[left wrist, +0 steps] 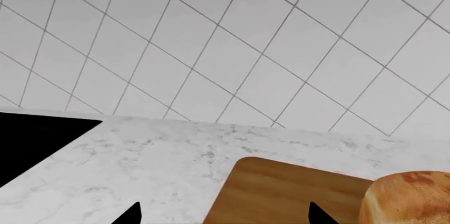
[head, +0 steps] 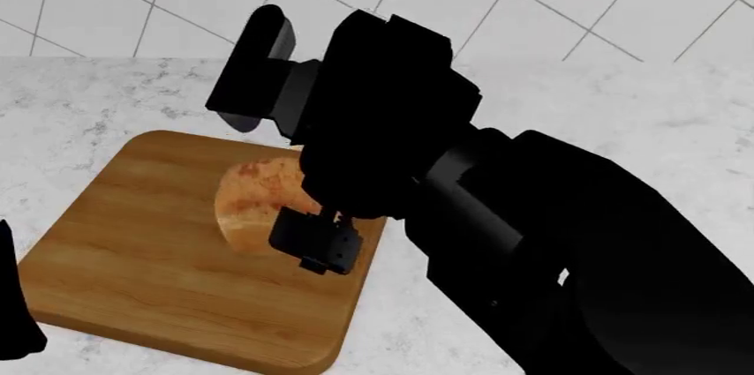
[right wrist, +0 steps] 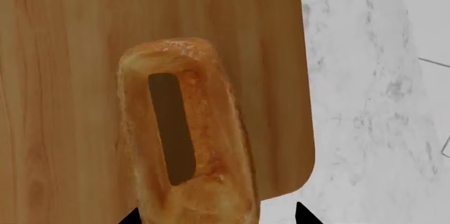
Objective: Place the bread and cheese on the cutting board.
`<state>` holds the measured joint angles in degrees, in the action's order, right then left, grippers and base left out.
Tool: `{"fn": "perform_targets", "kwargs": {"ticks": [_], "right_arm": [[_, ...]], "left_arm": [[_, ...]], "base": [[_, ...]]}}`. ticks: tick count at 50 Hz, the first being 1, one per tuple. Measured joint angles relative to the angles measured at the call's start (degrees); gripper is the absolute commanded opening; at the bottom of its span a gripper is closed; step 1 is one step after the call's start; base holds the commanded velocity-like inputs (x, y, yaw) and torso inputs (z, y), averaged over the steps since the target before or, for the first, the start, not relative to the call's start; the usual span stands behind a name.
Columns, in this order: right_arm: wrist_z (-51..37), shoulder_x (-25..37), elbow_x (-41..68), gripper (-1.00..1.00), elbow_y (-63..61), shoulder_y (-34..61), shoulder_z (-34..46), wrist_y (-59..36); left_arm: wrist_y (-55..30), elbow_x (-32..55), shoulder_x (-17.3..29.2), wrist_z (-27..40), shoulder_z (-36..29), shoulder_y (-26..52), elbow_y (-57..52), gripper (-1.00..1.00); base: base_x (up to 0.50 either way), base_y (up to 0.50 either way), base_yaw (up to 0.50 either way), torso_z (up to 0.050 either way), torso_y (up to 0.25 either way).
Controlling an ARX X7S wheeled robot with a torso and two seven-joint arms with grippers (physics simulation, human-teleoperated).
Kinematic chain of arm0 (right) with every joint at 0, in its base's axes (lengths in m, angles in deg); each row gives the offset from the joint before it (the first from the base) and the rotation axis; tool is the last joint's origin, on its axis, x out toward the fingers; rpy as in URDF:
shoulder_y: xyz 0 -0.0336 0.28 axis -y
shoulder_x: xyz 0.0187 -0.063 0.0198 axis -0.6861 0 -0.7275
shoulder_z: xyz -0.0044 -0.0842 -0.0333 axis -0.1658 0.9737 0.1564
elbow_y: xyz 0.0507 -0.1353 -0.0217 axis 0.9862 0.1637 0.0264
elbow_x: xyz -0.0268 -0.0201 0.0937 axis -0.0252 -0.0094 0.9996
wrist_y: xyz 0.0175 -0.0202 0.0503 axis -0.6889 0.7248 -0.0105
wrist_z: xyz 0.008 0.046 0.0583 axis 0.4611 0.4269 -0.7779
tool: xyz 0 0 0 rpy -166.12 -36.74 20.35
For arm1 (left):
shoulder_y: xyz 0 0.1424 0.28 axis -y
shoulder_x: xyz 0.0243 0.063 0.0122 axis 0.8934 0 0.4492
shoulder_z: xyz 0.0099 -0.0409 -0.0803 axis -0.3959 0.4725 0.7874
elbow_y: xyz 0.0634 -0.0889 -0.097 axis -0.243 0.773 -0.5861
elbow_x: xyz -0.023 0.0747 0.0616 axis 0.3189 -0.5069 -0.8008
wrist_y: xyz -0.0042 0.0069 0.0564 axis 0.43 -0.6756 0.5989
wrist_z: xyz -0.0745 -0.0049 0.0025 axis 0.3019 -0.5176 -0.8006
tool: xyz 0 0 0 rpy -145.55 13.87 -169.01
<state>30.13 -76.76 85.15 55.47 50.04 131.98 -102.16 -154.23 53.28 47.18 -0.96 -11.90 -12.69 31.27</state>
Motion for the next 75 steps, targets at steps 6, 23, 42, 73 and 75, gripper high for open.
{"fn": "perform_targets", "kwargs": {"ticks": [6,23,42,73,75], "right_arm": [[-0.04,-0.03,0.52,1.00,0.53,1.36,-0.03,0.61],[0.21,-0.03,1.33,1.00,0.77,6.02,-0.06,1.84],[-49.42,20.44,37.14,1.00,-55.03,1.10,-30.32,-27.49],[-81.96,45.37,69.99,1.00,-96.24,-34.14,-58.20,-13.88],[-82.48,45.49,70.05,1.00,-97.01,-35.79,-58.96,-12.57]], "left_arm": [[-0.01,0.40,0.15,0.28,-0.15,0.04,-0.07,1.00],[-0.84,2.21,0.56,1.55,-0.18,0.56,-0.73,1.00],[-2.96,2.43,4.11,4.42,-0.49,1.22,-2.25,1.00],[-6.90,10.78,8.25,9.93,6.35,2.49,-4.34,1.00],[-6.51,10.69,8.43,10.02,6.07,2.29,-4.22,1.00]], "base": [[0.00,0.00,0.00,0.000,0.000],[0.00,0.00,0.00,0.000,0.000],[0.00,0.00,0.00,0.000,0.000],[0.00,0.00,0.00,0.000,0.000],[0.00,0.00,0.00,0.000,0.000]]}}
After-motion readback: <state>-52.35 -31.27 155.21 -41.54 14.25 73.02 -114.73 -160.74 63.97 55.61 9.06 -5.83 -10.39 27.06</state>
